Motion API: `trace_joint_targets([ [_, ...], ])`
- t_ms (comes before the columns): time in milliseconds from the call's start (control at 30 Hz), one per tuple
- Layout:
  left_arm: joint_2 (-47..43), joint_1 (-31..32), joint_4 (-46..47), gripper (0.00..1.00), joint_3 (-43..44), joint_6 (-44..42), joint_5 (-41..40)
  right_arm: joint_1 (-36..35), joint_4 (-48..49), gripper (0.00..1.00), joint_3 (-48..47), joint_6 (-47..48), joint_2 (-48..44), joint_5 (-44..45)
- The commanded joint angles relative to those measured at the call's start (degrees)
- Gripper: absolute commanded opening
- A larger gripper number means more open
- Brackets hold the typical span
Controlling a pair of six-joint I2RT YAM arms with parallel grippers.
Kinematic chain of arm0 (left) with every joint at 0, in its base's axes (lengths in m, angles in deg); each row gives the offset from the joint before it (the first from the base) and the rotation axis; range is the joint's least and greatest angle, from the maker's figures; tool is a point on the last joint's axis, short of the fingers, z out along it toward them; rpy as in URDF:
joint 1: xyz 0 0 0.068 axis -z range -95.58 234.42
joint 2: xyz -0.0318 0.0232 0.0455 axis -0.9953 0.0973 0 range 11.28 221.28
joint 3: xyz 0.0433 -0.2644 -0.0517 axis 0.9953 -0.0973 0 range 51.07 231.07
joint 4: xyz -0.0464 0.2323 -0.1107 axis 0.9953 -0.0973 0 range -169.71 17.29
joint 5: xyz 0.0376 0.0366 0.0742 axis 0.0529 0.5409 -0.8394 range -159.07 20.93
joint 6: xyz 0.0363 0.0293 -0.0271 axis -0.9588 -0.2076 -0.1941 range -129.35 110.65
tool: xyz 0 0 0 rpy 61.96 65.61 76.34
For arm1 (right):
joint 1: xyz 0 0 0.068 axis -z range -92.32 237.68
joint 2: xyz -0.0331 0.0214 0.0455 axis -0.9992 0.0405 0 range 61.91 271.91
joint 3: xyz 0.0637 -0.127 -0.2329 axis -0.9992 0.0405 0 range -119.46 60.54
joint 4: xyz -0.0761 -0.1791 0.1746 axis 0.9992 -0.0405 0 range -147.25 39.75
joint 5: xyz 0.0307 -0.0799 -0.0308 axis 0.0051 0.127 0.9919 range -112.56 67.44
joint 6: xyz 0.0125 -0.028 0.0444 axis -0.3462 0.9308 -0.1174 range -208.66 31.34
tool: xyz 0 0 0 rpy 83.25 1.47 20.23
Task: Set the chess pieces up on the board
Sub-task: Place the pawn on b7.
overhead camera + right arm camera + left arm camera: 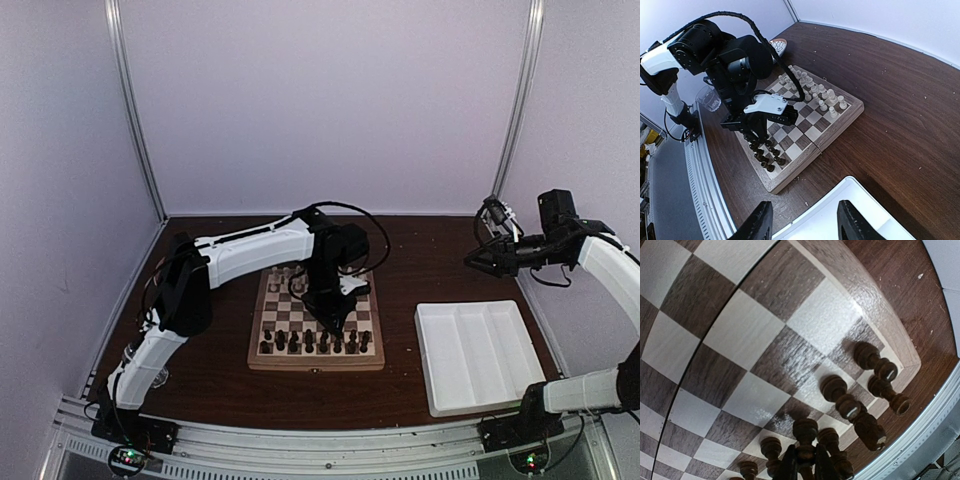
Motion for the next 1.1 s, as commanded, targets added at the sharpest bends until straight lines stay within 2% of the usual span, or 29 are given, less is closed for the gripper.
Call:
trace_joint_targets([
  [0, 0.5, 0.3, 0.0, 0.0, 1.7, -0.2, 0.9, 0.0, -0.7, 0.47, 0.2, 0.8, 0.1, -1.5],
  [867, 1.2, 0.3, -0.6, 0.01, 1.7, -0.4, -1.0, 0.0, -0.9, 0.47, 0.3, 0.9, 0.1, -1.9],
  [1067, 1.2, 0.4, -0.6, 0.09, 2.0, -0.3, -1.0, 0.0, -1.0, 0.47, 0.2, 1.0, 0.3, -2.1],
])
